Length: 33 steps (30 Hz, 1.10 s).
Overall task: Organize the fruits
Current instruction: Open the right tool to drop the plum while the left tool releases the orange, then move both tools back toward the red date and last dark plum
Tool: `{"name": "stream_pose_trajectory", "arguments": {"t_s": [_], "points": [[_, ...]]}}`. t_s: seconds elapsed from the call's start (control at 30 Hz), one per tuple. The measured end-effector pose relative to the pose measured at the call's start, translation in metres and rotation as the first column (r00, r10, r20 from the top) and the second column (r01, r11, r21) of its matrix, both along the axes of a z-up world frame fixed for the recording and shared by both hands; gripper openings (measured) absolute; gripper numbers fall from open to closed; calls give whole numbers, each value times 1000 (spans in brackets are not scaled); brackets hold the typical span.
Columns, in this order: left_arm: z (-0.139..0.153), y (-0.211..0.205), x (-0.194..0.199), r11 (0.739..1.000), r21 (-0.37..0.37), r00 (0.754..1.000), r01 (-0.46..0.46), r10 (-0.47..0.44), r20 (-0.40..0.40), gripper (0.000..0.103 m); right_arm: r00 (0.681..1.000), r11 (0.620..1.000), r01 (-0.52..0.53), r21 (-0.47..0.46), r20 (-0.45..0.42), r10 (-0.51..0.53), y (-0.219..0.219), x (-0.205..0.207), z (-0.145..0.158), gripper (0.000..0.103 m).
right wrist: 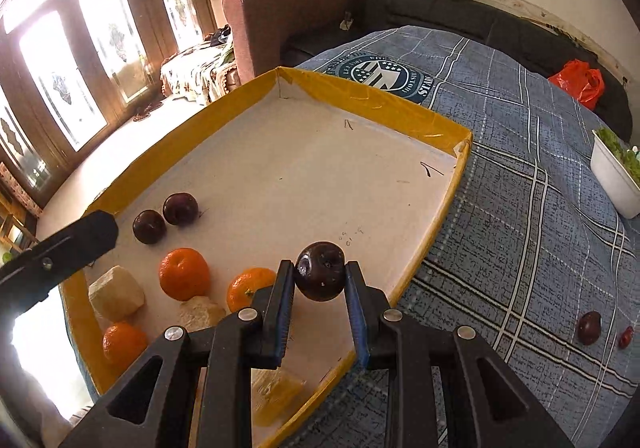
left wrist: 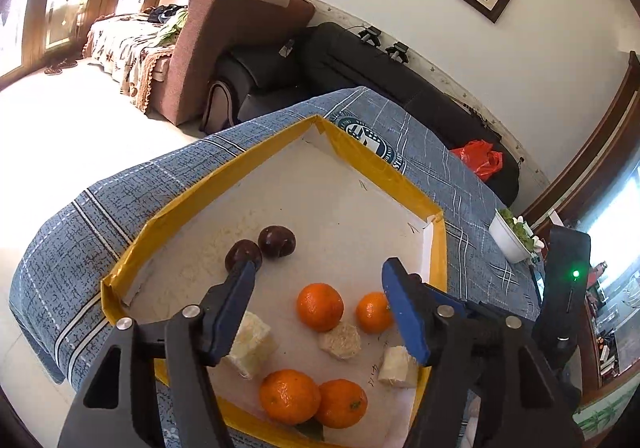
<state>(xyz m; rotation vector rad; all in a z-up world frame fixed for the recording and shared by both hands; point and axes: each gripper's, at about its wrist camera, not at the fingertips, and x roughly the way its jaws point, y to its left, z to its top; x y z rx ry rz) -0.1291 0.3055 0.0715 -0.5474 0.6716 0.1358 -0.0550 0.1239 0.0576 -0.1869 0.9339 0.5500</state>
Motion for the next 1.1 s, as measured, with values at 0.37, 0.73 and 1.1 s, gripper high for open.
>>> {"name": "stream_pose_trajectory", "arguments": {"t_s": [0.37,0.73,1.1], "points": [[9,-9,-4,1000,19,1000,-3,3,-12,71,1000,999,6,38,17,-7,-9,-10,13,38],[27,-52,-11,983,185,999,0,6,-32,83,996,993,80,82,27,-83,-52,-27,27,45],[48,-101,-25,957,282,998,69,-69,-7,84,988,978,151,145,21,-156,-105,-42,37,48]]}}
